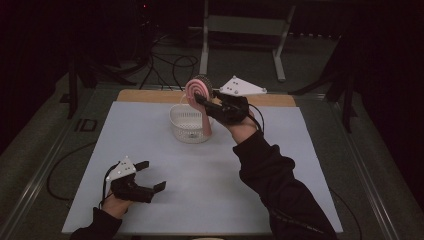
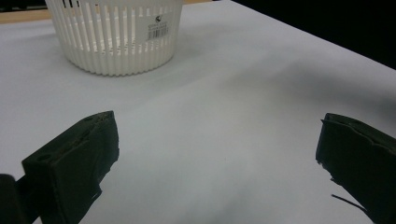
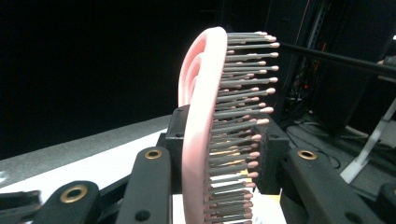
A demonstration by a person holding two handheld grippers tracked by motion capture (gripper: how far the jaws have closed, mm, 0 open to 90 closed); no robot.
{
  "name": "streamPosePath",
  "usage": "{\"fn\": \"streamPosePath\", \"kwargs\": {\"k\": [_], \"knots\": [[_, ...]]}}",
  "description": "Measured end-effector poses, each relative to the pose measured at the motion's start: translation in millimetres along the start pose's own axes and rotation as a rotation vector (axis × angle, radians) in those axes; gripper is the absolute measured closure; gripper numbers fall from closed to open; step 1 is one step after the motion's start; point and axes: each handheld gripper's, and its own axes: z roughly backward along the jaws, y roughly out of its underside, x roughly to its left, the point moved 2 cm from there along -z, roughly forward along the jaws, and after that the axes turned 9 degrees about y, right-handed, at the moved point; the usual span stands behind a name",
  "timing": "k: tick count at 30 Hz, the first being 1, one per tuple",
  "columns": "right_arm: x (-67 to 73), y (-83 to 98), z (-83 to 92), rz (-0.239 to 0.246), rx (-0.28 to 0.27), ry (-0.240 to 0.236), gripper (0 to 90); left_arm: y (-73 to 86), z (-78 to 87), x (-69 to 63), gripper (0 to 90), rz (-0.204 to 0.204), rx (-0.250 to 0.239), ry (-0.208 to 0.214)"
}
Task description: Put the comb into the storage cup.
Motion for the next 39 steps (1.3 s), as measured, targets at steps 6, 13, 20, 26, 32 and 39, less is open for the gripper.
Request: {"fn": "streamPosePath", "kwargs": {"k": [6,13,20,26,32,39], "knots": [[-11.2,-9.4,-9.3,0.018,-0.03,0.025,65.1,4.0,4.6,-0.9,0.2,-0.008,-0.002,-0.005],[-19.1,-10.6,-20.7,0.023,-0.055,0.039,65.1,5.0,4.7,-1.1,0.2,-0.016,-0.005,-0.004],[-19.9,2.4,-42.3,0.069,-0.064,0.052,65.2,5.3,6.0,-0.3,0.2,-0.019,-0.01,-0.011],[-17.6,19.7,-61.2,0.091,-0.056,0.058,65.1,5.6,5.9,-0.3,0.2,-0.025,-0.012,-0.005],[-12.3,36.7,-73.6,0.172,-0.055,0.069,65.2,5.7,6.5,0.6,0.2,-0.023,-0.016,-0.005],[-5.5,51.0,-82.7,0.197,-0.062,0.061,65.1,6.1,6.2,1.1,0.2,-0.013,-0.015,-0.008]]}}
